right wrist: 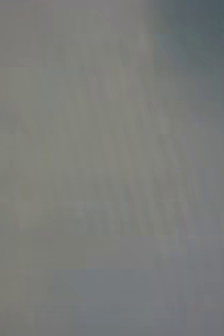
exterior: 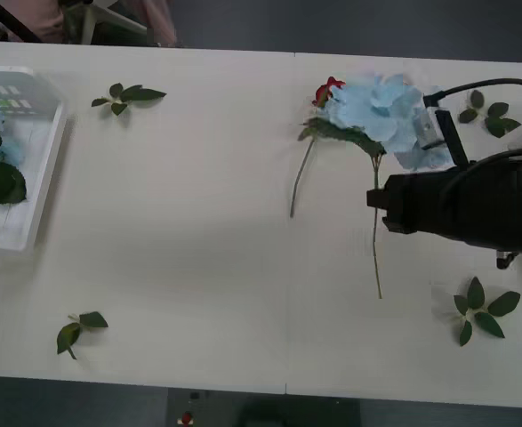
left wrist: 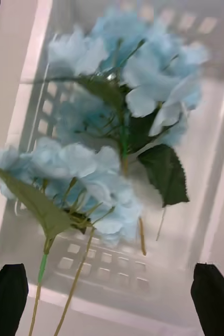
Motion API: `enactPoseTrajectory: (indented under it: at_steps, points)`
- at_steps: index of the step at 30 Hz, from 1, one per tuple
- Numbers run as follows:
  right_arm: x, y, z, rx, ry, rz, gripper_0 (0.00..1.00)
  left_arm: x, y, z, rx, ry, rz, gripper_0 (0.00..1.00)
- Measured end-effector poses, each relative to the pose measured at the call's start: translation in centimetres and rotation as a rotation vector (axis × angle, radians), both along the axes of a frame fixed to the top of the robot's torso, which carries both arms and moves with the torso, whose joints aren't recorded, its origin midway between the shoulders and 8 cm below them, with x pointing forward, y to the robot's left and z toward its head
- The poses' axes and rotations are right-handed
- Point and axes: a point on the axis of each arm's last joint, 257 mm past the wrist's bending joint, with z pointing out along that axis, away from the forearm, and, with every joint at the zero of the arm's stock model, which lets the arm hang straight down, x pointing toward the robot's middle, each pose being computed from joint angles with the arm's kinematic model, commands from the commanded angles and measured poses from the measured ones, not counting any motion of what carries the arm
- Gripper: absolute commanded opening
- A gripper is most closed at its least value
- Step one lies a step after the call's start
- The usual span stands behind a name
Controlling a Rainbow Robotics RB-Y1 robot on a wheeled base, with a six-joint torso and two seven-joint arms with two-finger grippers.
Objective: Put the red flowers into the right box and the blue flowers into the left box
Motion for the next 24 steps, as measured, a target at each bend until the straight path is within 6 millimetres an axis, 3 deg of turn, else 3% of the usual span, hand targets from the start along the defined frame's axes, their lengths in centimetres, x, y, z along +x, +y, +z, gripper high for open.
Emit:
enactPoseTrajectory:
  at_steps: [3,5,6,10,17,20,24]
  points:
    - [-0.1,1.3,3.2,0.148,-0.011,0.082,0.0,0.6,-3.0,2.4,0.063,-0.039,-0.085,0.9]
    - [-0.1,2.3,4.9,0.22,-0.025,0.156,0.0,1.4,-5.5,2.9,0.069,-0.074,-0.138,0.9]
    - [-0.3,3.0,5.8,0.26,-0.028,0.2,0.0,1.9,-7.1,2.8,0.058,-0.097,-0.161,0.96]
    - [-0.1,5.6,9.3,0.413,-0.022,0.316,0.0,4.1,-13.8,1.2,-0.061,-0.185,-0.179,1.0]
    - [1.3,10.2,13.5,0.529,-0.03,0.419,0.0,6.1,-27.3,-4.1,-0.217,-0.225,-0.28,1.0]
    - [2.0,12.2,15.2,0.589,-0.051,0.429,0.0,6.5,-33.1,-4.5,-0.31,-0.267,-0.342,1.0]
    - [1.4,14.2,16.4,0.655,-0.026,0.481,0.0,5.5,-40.1,-3.7,-0.454,-0.293,-0.433,1.0]
